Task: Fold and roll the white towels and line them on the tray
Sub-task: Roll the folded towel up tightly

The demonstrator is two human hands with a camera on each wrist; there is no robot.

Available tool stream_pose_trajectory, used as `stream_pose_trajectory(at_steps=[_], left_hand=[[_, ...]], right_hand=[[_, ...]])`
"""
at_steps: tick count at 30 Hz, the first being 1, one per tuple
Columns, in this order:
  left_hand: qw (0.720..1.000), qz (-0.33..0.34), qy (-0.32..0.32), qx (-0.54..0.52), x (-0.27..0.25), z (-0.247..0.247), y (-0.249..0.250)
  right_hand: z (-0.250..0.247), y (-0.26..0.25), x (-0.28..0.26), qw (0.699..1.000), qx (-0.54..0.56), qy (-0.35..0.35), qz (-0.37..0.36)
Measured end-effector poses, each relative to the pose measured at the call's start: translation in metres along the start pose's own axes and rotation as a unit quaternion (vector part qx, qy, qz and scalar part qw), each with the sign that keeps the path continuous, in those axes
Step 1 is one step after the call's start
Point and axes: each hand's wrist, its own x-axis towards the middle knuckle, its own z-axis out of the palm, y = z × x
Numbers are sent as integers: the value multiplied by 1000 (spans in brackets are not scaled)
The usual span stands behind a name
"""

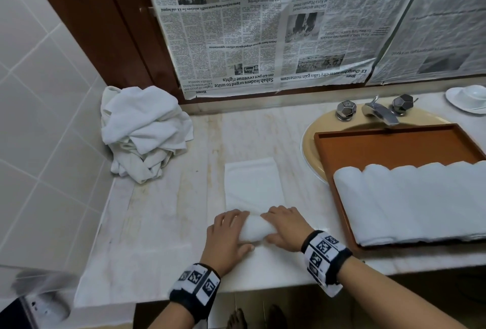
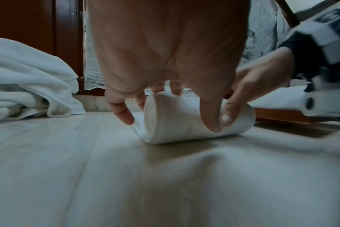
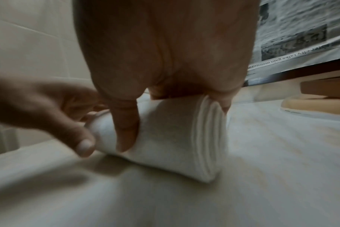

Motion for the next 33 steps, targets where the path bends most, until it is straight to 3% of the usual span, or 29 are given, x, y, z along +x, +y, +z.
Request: stream_pose_trajectory(at_steps=[2, 5, 7, 9, 13, 16, 21, 25, 28, 30, 32, 33], left_hand=[[1000, 2, 24, 9, -3, 2, 2], [1000, 7, 1, -1, 0, 1, -3], [999, 16, -30, -8, 6, -2, -8], [997, 7, -59, -38, 11, -6, -10], [990, -25, -107, -91, 17, -12, -10], [991, -33, -103, -81, 19, -10, -9], [999, 4, 21, -24, 11, -3, -8], [998, 9, -2, -55, 11, 3, -15], [987, 0, -31, -157, 14, 6, -24], [980, -4, -40, -193, 17, 7, -28], [977, -8, -46, -210, 23, 3, -28], [974, -8, -48, -220, 25, -1, -27]], right_hand=[[-7, 1, 5, 998, 41, -50, 18], [-5, 4, 2, 985, 147, -76, 51], [5, 1, -10, 992, 119, -17, 46], [18, -6, -22, 995, -11, 94, 35], [41, -22, -28, 982, -79, 170, 36], [38, -18, -19, 986, -75, 144, 44], [10, -4, -5, 999, -4, 38, 23], [-8, 5, -1, 988, 128, -74, 47], [-12, 9, -5, 972, 201, -102, 64], [-5, 6, -10, 986, 147, -36, 66], [8, -3, -16, 993, 24, 102, 51], [16, -9, -18, 989, -17, 138, 41]])
